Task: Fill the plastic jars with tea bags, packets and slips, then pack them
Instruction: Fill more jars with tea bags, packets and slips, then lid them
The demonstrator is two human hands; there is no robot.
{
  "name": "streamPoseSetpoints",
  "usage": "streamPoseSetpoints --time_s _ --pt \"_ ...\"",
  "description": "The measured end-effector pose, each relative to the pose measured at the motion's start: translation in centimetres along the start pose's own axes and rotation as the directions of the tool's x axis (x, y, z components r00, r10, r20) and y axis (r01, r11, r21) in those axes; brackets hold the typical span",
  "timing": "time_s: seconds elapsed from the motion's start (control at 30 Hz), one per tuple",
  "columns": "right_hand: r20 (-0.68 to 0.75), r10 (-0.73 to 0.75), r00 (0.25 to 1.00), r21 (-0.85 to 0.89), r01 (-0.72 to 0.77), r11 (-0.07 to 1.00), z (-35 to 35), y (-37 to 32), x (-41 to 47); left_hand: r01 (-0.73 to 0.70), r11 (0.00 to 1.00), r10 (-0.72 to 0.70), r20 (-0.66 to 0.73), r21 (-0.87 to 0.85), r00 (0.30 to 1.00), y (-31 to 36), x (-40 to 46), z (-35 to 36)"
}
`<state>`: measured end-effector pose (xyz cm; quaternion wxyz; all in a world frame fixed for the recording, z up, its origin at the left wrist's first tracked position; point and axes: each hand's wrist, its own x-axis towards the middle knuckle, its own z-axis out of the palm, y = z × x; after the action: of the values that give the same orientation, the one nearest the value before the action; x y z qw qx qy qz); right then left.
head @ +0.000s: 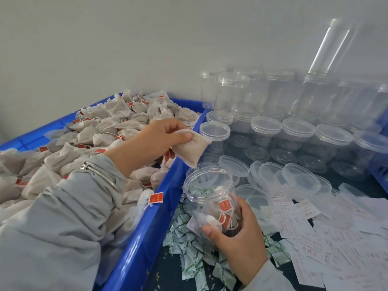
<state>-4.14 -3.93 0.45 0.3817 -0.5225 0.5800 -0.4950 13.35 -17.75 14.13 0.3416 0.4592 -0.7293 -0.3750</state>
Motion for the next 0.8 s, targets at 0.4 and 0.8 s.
streamPoseSetpoints --time_s 0.4,0.8 --pt "-0.062 -0.036 0.997 0.010 0.037 0.999 0.5 -0.1 0.1 -0.069 0.984 0.003 0.375 0.164 0.927 1.4 -2.2 3.0" --pt "-0.078 -0.026 0.997 0.022 0.028 0.999 0.5 0.0 0.2 0.018 1.000 -0.021 0.212 0.017 0.977 1.3 -1.2 1.9"
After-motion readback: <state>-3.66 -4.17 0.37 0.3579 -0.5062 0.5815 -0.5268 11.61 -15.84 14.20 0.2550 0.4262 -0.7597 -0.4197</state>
